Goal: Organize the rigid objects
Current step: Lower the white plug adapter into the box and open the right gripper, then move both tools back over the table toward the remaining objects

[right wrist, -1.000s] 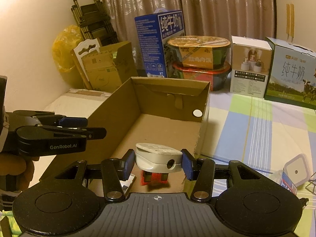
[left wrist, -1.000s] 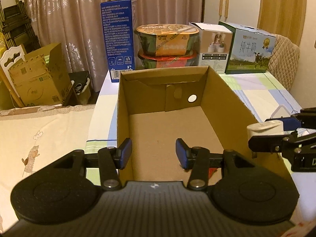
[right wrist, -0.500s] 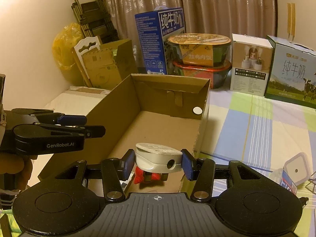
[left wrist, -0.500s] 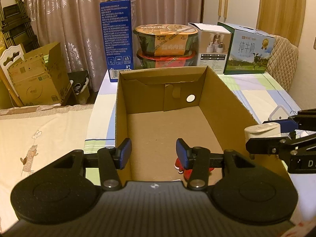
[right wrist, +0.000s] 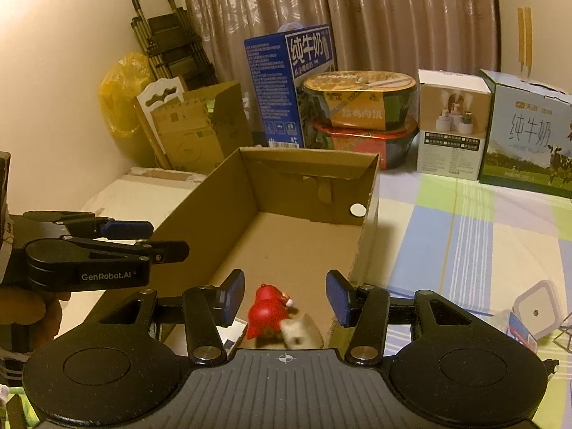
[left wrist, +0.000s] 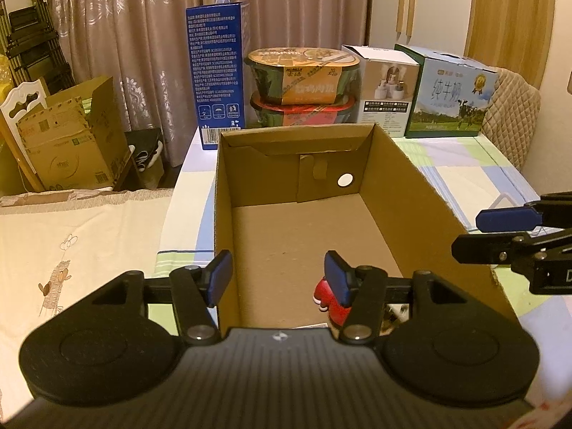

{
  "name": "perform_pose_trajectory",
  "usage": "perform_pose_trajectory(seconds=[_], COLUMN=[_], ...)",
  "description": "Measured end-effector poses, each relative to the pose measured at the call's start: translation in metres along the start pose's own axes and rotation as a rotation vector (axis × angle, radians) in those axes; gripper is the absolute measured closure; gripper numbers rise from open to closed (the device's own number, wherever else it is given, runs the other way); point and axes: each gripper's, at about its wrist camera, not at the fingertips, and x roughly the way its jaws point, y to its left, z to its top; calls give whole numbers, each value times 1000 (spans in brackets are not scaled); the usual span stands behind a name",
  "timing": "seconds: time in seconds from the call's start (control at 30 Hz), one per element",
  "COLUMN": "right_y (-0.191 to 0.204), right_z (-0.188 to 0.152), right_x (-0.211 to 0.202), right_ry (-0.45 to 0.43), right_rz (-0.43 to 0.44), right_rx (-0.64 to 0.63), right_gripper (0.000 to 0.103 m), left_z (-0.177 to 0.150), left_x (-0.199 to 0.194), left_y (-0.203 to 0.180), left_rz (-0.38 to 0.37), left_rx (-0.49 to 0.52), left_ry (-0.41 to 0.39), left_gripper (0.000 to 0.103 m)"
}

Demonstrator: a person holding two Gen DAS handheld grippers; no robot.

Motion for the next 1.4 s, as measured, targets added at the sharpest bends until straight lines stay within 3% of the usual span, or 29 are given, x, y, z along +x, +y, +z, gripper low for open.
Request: perform_pose_trajectory(seconds=[0.53,0.93,1.4], right_y=[0,-29,-99], right_z=[-3,-12,-58], right_x=[-53,-129,-238], right_ry=[-34,-117,-224], right_rz=[-22,-119,-302], right_rx=[3,10,108], right_gripper=[55,53,32], left_z=[4,10,22], left_x=[-44,-90,-127], left_y=[-21,-63,-154], left_rz=[-6,-43,-179], left_rx=[-2,24,80], left_ry=[-37,-89,-182], left_gripper=[47,25,1])
